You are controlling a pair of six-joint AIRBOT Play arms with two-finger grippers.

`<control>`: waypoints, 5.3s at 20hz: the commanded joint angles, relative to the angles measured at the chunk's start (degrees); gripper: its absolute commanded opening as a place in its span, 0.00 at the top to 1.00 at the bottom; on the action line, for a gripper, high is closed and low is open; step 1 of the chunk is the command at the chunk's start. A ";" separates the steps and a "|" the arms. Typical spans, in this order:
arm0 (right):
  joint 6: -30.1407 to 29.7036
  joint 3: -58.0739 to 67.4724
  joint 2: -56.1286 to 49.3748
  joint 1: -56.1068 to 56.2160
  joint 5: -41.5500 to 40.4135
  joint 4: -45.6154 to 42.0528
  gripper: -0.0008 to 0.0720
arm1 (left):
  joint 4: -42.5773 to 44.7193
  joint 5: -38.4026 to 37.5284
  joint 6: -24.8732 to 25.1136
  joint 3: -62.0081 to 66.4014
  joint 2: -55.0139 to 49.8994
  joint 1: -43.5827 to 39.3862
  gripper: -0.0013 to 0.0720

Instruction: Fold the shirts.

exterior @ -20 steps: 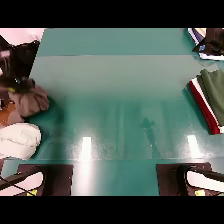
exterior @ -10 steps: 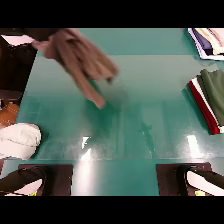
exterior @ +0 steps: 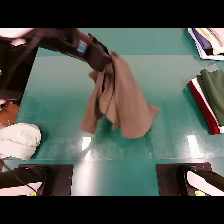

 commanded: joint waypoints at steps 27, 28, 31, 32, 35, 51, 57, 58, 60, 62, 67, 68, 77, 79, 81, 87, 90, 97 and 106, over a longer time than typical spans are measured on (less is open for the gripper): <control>0.00 -0.11 -2.01 0.07 11.10 0.07 0.96 | -20.13 17.42 8.92 -54.18 -2.23 21.27 0.95; 0.00 -0.11 -2.01 0.09 12.11 0.09 0.96 | -19.76 16.02 8.83 -52.72 -2.23 21.27 0.94; -0.04 -3.58 -1.22 2.67 16.59 -0.09 0.96 | -13.49 12.15 7.19 -45.70 -0.24 21.27 0.94; -0.04 -7.45 -0.26 4.26 16.94 -0.11 0.96 | -10.64 11.54 6.16 -43.12 1.36 21.27 0.94; 0.00 -25.94 3.98 10.91 13.09 -0.11 0.96 | -7.13 10.29 5.79 -37.99 5.90 21.27 0.94; 4.04 -69.07 -3.72 30.25 -16.02 -0.04 0.59 | -7.21 5.18 3.78 -36.89 8.35 21.27 0.94; 3.63 -56.48 1.77 29.40 -11.41 -8.57 0.96 | 0.90 4.74 -0.28 -31.08 12.07 21.27 0.94; 3.63 -52.54 4.87 27.78 -10.25 -9.70 0.96 | 3.37 4.63 -0.44 -27.43 13.81 21.27 0.94; 3.63 -44.63 11.58 23.56 -10.25 -10.29 0.96 | 5.75 4.28 -0.44 -19.19 17.31 21.27 0.94; 3.61 -36.35 17.09 18.08 -10.47 -10.23 0.96 | 5.90 4.35 -0.44 -10.88 20.83 21.27 0.94; 3.61 -21.55 26.53 5.05 -8.09 -10.01 0.97 | 5.40 4.52 -0.70 5.68 27.45 21.27 0.94; 3.61 -19.39 27.58 3.34 -6.80 -10.01 0.97 | 4.94 4.94 -0.70 7.19 28.87 21.27 0.94; 3.65 1.42 18.88 -6.67 20.09 -9.99 0.97 | -5.35 8.87 -0.68 8.09 35.21 21.27 0.94; 4.17 4.81 13.94 -6.82 26.97 -10.01 0.97 | -3.76 6.32 -0.68 7.45 33.27 21.27 0.94; 4.31 5.22 9.33 -6.78 29.57 -9.86 0.96 | -1.97 4.72 -0.68 3.13 31.06 21.27 0.94; 0.94 -11.08 -1.97 -6.27 24.96 -5.07 0.97 | 1.33 -1.22 -0.09 -13.60 14.10 21.27 0.94; -0.96 -21.22 -6.40 -4.35 13.75 -5.07 0.96 | 1.14 2.25 0.22 -16.61 2.10 21.27 0.94; -0.90 -29.64 -13.88 -1.64 -8.52 -4.76 0.96 | 3.34 6.69 -7.28 -16.15 -10.34 21.42 0.15; -1.16 -22.32 -14.10 -5.81 -2.34 -4.00 0.33 | 5.84 -0.28 -13.70 -33.05 3.23 26.29 0.16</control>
